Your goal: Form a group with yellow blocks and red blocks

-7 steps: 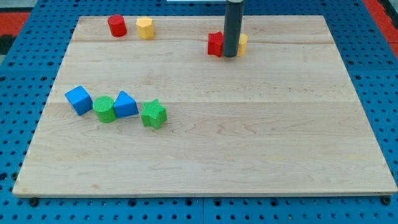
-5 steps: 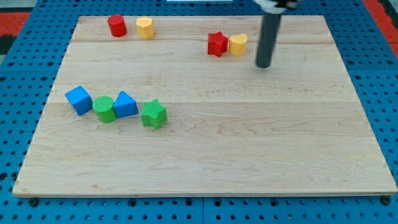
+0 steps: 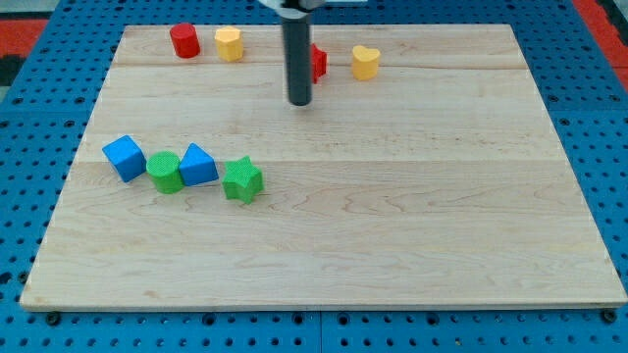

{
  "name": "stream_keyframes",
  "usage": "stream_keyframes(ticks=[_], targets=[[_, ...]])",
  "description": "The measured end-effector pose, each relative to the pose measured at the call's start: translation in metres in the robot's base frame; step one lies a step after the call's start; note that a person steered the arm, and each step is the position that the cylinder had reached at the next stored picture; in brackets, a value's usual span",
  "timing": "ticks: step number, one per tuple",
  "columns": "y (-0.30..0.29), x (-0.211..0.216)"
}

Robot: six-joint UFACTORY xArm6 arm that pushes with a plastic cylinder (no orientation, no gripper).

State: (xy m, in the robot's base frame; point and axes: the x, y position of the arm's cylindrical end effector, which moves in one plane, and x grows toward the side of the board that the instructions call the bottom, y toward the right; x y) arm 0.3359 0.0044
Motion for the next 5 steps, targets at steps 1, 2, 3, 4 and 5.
stream_keyframes(ticks=[1,2,3,4,5], targets=[[0.053,-0.031],[-0.009,-0.068],[-0.073,-0.089],[-0.027,-0.105],[0.1,-0.128]])
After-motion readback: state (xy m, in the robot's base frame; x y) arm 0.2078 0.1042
